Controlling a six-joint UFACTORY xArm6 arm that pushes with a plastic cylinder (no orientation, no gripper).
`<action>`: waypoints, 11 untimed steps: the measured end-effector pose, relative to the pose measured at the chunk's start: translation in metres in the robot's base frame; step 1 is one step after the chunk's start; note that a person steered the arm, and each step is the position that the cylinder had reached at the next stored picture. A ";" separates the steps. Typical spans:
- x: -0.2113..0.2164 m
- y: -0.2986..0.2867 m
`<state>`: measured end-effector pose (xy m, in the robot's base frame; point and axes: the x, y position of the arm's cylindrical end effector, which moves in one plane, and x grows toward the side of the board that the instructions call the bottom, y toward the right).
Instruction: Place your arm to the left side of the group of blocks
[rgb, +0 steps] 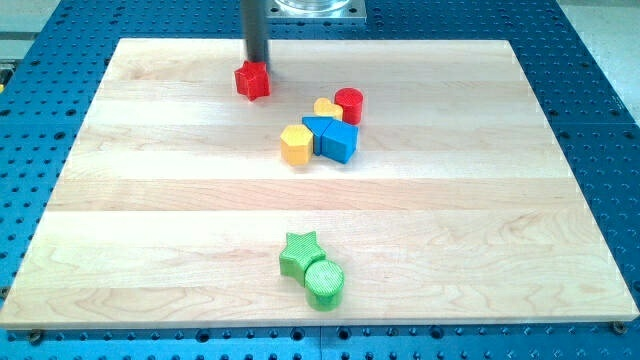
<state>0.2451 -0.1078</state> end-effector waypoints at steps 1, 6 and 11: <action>0.036 -0.015; 0.090 -0.073; 0.090 -0.123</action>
